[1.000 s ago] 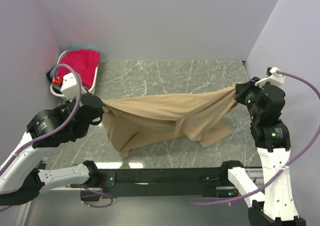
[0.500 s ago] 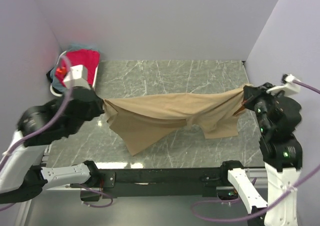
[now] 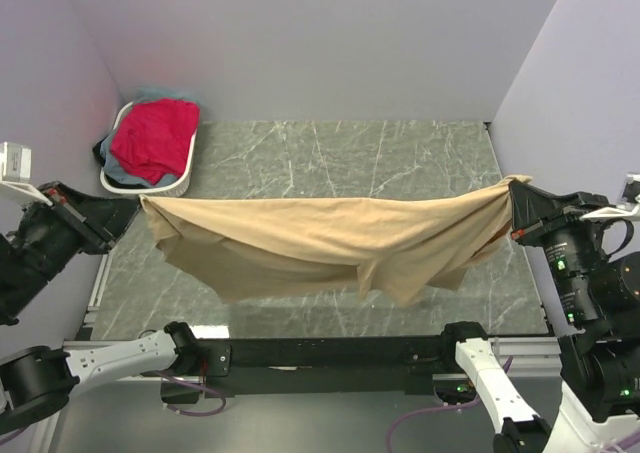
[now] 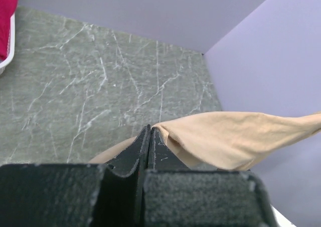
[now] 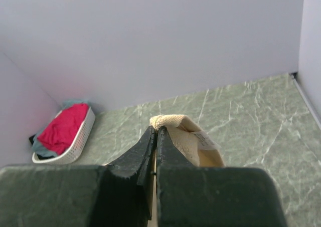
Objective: Fold and stack the t-shirts
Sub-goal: Flatten the tshirt out
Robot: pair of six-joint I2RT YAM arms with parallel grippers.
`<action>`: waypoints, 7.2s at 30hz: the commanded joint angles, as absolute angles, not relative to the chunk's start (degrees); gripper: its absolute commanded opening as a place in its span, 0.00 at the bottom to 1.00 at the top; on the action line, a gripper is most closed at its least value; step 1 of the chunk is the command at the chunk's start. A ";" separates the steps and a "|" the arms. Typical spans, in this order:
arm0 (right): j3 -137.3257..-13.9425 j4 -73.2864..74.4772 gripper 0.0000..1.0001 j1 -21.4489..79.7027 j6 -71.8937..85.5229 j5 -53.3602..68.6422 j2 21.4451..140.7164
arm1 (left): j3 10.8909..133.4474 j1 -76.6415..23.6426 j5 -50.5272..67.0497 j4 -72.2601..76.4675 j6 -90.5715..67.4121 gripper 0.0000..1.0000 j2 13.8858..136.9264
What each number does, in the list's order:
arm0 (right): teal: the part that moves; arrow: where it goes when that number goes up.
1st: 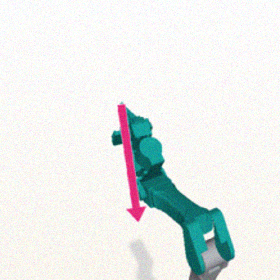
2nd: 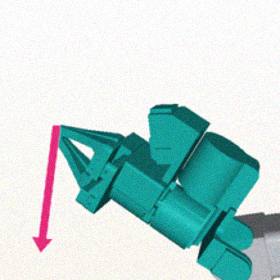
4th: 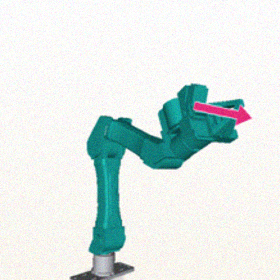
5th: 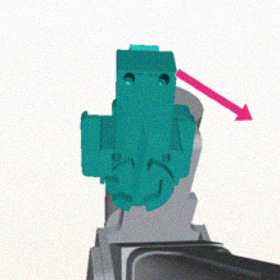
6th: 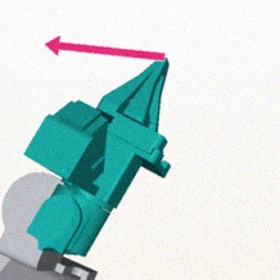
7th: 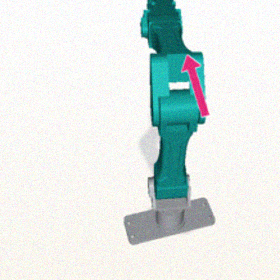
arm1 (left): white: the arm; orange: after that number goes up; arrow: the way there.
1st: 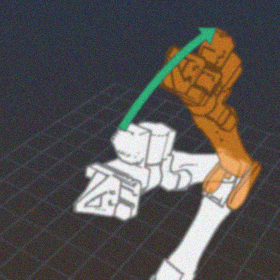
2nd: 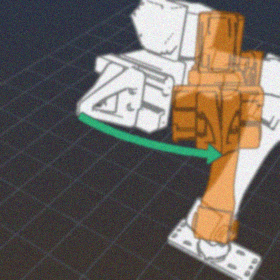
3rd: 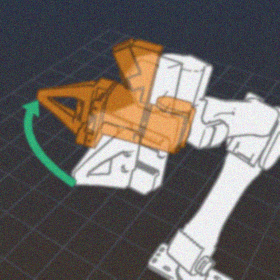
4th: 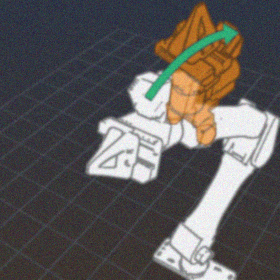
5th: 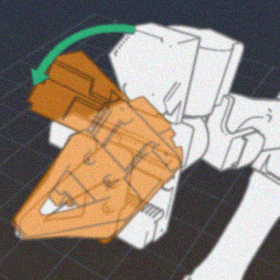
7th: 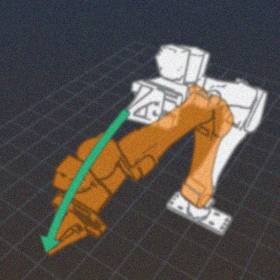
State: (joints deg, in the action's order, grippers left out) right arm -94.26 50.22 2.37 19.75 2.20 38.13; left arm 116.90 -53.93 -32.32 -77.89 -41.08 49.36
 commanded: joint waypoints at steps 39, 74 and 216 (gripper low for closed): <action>-89.80 14.93 0.00 1.76 21.54 -10.90 106.15 | 85.24 -26.37 -43.68 -28.22 -25.41 0.01 104.75; -88.73 25.75 0.93 -4.39 20.74 -1.32 103.37 | 80.72 -29.08 -12.14 -25.05 -27.76 1.00 96.95; -80.31 17.74 0.02 0.70 28.39 -1.23 106.95 | 70.40 -34.98 -32.17 -38.67 -35.07 0.88 109.95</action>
State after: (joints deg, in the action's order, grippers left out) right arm -73.17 15.31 2.31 30.17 2.55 104.44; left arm 72.38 -36.01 -30.89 -39.59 -34.72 108.14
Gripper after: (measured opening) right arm 0.024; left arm 0.876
